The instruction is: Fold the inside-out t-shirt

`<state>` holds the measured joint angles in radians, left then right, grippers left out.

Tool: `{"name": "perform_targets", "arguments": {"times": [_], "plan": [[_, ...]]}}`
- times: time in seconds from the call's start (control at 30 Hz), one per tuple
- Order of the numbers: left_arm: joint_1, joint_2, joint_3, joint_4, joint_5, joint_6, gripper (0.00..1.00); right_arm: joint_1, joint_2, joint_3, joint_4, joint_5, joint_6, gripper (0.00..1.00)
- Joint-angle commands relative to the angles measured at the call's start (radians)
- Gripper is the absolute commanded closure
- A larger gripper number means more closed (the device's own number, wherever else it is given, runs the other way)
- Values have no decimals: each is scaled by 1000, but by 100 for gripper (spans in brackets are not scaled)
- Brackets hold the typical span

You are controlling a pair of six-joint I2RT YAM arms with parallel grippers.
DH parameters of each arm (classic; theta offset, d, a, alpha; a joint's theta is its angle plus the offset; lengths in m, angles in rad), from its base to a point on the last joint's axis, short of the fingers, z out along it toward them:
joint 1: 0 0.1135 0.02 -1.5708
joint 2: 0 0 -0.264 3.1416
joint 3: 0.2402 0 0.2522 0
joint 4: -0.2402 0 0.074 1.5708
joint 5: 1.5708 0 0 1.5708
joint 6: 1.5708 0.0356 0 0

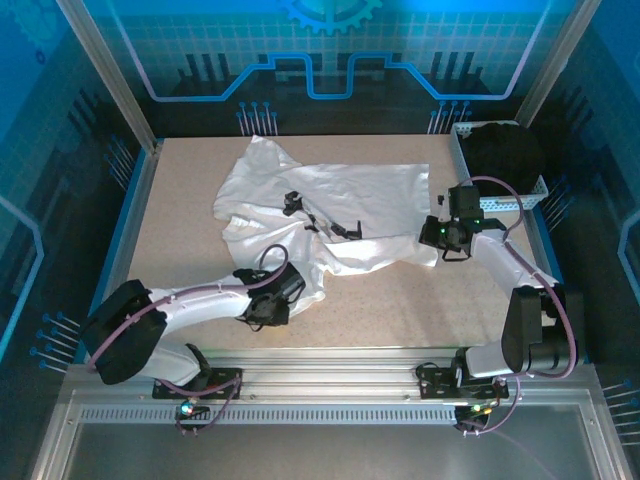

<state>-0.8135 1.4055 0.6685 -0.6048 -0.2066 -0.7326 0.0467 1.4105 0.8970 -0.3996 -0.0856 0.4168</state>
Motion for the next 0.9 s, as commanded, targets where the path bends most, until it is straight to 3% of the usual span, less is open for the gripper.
{"name": "perform_targets", "arguments": {"times": [0.0,0.13,0.2,0.3,0.37,0.47,0.53,0.67,0.87], "plan": [[-9,-31,-44,83,-38,-15,100,4,-31,-31,-2,-8,-15,100],[20,-211,-57,66,-204,-19,100,3,-70,-61,23,-26,-21,100],[92,-343,-45,98,-262,16,100,4,-71,-54,65,-57,-3,100],[253,-511,12,187,-246,91,100,3,-12,38,76,-135,29,100],[323,-593,107,185,-257,155,100,0,-27,119,-14,-102,1,100],[336,-678,324,137,-346,302,100,-11,-197,188,-119,17,-59,100],[335,-691,489,87,-362,382,100,-15,-336,228,-175,65,-77,100],[334,-714,732,71,-292,498,100,-18,-571,358,-289,99,-95,100],[334,-612,1090,-82,-220,587,100,-17,-697,654,-470,114,-116,100]]}}
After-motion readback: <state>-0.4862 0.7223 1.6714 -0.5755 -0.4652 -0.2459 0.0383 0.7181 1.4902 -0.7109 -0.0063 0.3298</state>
